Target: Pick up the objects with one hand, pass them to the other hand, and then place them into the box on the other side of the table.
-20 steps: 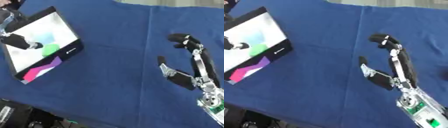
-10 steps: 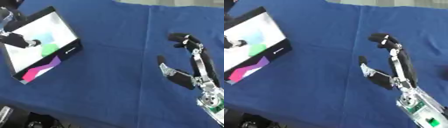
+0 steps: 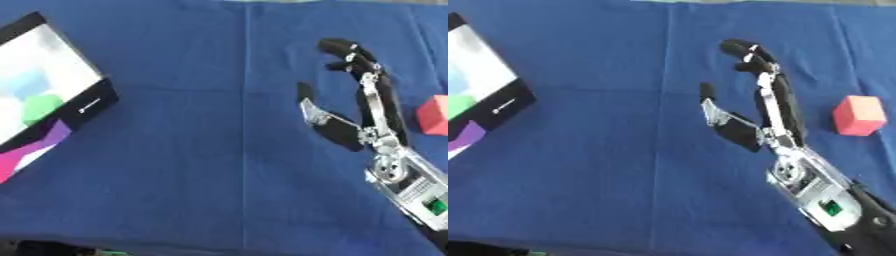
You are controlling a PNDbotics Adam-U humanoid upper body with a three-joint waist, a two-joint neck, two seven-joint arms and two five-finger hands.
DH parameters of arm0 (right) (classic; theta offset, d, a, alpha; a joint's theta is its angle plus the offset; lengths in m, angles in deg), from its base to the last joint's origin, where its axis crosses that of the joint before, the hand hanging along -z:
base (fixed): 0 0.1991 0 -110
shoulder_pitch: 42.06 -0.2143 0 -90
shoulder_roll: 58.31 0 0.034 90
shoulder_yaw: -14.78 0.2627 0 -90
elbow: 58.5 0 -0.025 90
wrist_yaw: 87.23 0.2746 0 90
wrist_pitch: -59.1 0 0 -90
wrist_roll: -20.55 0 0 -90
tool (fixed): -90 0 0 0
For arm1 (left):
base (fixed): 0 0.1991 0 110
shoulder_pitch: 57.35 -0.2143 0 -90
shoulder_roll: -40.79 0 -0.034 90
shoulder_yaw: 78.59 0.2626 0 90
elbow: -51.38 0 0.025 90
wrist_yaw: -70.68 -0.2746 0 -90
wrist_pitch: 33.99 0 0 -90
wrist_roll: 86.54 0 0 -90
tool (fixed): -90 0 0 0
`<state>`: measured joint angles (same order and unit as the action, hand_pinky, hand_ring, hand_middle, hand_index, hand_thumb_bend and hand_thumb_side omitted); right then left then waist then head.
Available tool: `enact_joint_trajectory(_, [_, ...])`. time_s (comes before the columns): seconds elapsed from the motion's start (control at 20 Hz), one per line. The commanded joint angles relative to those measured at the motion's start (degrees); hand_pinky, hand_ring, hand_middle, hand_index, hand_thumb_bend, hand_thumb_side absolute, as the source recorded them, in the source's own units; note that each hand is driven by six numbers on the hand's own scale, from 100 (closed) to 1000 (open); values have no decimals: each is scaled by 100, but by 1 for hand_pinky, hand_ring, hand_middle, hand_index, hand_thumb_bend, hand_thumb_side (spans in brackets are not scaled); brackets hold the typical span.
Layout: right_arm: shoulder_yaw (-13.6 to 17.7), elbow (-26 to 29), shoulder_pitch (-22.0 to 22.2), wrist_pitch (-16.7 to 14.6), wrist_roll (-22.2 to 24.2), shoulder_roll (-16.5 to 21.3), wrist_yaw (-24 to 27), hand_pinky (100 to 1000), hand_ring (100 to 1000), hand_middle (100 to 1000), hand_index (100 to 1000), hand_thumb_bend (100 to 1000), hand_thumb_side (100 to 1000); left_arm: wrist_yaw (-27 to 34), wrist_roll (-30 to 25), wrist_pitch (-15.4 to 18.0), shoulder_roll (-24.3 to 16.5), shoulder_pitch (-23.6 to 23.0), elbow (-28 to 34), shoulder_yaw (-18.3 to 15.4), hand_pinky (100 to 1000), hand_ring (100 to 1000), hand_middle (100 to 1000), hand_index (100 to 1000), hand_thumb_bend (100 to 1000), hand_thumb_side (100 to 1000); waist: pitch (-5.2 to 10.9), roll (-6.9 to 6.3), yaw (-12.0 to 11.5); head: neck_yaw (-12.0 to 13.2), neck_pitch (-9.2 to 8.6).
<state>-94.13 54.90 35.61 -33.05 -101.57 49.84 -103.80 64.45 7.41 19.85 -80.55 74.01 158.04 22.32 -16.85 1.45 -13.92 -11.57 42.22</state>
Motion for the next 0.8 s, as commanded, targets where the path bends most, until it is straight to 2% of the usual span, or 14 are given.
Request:
enact_joint_trajectory(0.05, [269, 119, 18, -127, 143, 233, 188, 737, 948, 839, 842, 239, 260, 419, 293, -46, -176, -18, 329, -221, 943, 735, 624, 710, 100, 498, 146, -10, 41, -125, -78])
enact_joint_trajectory(0.25, [497, 119, 177, -56, 333, 273, 284, 745, 959, 850, 850, 249, 264, 568, 405, -122, -126, -202, 560, -254, 945, 730, 616, 710, 100, 521, 158, -6, 182, -216, -116])
enact_joint_trajectory(0.5, [685, 119, 478, 151, 311, 277, 291, 745, 966, 857, 849, 260, 262, 769, 574, -80, -82, -327, 596, -296, 948, 723, 607, 709, 100, 545, 159, 4, 299, -227, -124])
enact_joint_trajectory(0.65, [924, 119, 751, 159, 369, 365, 411, 751, 976, 866, 852, 271, 260, 924, 689, 24, -93, -380, 598, -295, 945, 718, 602, 709, 100, 550, 157, 18, 329, -194, -110])
enact_joint_trajectory(0.8, [1284, 119, 1140, 29, 632, 521, 540, 759, 974, 862, 852, 298, 240, 1021, 758, 76, -126, -421, 590, -272, 947, 719, 604, 710, 100, 550, 156, 36, 356, -150, -107])
